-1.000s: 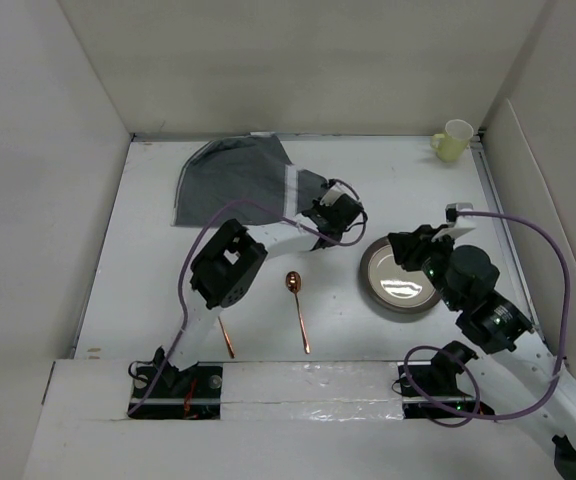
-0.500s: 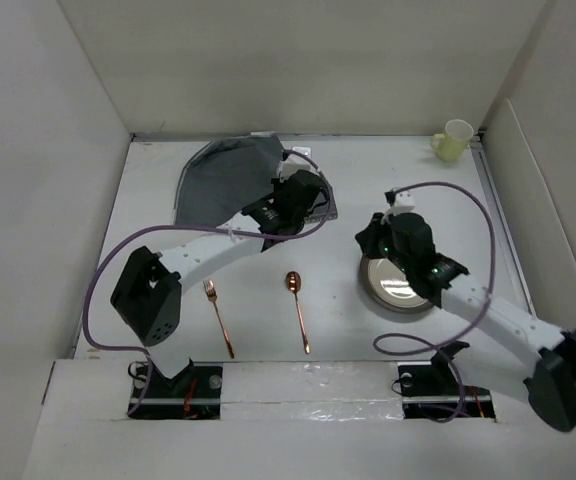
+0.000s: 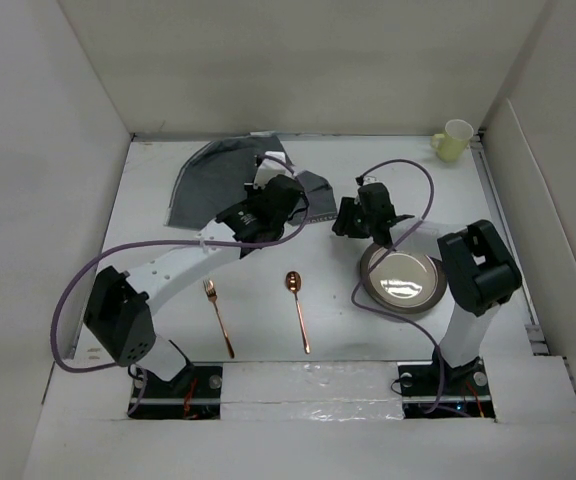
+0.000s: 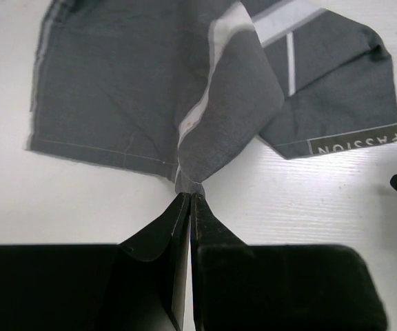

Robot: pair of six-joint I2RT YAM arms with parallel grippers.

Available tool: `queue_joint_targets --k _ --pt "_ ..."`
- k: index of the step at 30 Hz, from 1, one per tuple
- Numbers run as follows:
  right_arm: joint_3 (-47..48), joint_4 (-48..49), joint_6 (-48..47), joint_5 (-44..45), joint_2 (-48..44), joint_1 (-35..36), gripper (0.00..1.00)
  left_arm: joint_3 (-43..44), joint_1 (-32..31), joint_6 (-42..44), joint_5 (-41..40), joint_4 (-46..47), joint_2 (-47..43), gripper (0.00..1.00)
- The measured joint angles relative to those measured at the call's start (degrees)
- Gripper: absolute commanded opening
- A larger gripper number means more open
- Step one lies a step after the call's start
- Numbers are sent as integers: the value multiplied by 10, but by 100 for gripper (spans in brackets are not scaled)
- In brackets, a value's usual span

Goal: Set the dinner table for one person

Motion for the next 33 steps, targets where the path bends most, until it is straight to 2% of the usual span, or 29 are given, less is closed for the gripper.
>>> queue_joint_targets --k 12,18,26,33 --pt "48 26 22 -44 67 -4 52 -7 3 18 -91 -107 -86 0" --pt "48 25 27 -28 68 -4 52 -32 22 32 -102 -112 -126 0" --pt "53 7 29 41 61 -7 51 -43 30 36 -106 -104 -147 0" --pt "82 2 31 30 86 -12 45 -59 30 41 -103 -95 -153 0"
